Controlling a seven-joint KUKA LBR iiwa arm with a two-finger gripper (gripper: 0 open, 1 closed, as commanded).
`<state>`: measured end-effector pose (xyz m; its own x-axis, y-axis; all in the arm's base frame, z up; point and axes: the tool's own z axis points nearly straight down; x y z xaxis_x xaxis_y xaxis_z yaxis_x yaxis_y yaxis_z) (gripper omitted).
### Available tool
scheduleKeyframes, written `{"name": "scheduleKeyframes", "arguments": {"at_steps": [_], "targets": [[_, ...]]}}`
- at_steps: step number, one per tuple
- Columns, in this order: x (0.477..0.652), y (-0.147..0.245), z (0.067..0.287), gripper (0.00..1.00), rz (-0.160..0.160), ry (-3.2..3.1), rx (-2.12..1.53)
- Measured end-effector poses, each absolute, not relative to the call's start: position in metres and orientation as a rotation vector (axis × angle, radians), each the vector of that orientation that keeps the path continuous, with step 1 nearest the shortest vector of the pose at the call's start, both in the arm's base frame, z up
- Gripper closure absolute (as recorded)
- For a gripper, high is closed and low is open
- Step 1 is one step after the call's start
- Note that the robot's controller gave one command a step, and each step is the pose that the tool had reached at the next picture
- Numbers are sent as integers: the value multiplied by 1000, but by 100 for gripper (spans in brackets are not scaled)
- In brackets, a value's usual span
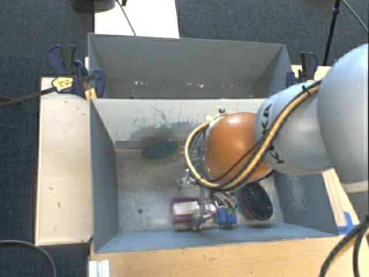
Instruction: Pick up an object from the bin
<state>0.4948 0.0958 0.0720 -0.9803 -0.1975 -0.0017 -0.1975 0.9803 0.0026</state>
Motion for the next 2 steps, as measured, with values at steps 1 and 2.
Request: {"name": "scheduleKeyframes", "arguments": {"at_steps": [1,2], "targets": [[497,96,74,100,5,3116,-302],[511,69,214,100,-1,3111,-362]]}}
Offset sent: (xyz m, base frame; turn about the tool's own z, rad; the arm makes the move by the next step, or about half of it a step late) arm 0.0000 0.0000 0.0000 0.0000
